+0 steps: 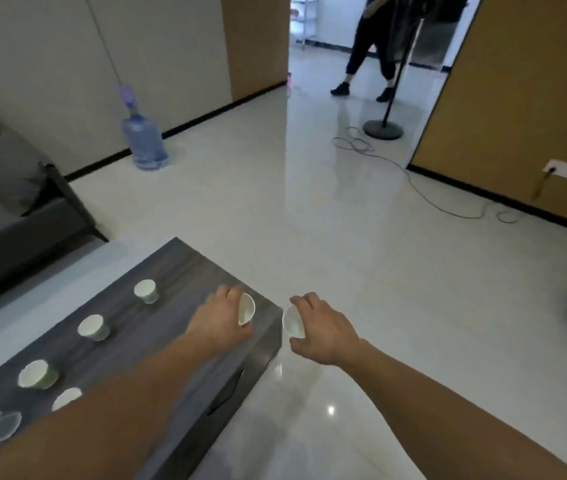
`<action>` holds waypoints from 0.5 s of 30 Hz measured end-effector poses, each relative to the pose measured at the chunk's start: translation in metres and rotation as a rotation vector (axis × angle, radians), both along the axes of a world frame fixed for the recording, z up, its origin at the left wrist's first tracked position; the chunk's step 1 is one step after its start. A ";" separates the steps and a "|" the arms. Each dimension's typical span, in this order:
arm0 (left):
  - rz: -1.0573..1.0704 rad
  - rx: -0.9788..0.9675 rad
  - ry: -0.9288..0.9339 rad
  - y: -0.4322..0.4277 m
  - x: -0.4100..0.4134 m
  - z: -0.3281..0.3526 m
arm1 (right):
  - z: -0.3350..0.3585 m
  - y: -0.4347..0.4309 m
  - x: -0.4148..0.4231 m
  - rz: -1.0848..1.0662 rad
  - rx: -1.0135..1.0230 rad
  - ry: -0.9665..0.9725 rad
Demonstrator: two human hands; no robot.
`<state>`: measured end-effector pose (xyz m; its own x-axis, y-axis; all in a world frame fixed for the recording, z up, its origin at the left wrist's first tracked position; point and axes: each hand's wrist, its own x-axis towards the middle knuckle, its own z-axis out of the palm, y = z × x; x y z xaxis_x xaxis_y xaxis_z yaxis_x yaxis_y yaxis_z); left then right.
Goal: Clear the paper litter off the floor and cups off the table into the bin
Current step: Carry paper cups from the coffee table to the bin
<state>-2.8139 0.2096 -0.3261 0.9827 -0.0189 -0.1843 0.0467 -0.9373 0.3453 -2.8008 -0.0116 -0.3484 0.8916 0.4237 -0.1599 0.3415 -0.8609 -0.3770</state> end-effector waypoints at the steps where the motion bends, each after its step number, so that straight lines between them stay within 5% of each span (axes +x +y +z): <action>1: -0.053 0.006 -0.005 -0.028 0.008 0.006 | 0.003 -0.028 -0.006 -0.053 -0.002 -0.012; 15: -0.703 -0.036 -0.051 -0.462 -0.026 0.024 | 0.017 -0.431 -0.182 -0.792 -0.046 0.001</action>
<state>-2.8394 -0.2525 -0.3026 0.7429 -0.6574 -0.1257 -0.5825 -0.7276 0.3625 -2.9827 -0.4428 -0.3312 0.9249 -0.3433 -0.1632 -0.3793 -0.8626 -0.3349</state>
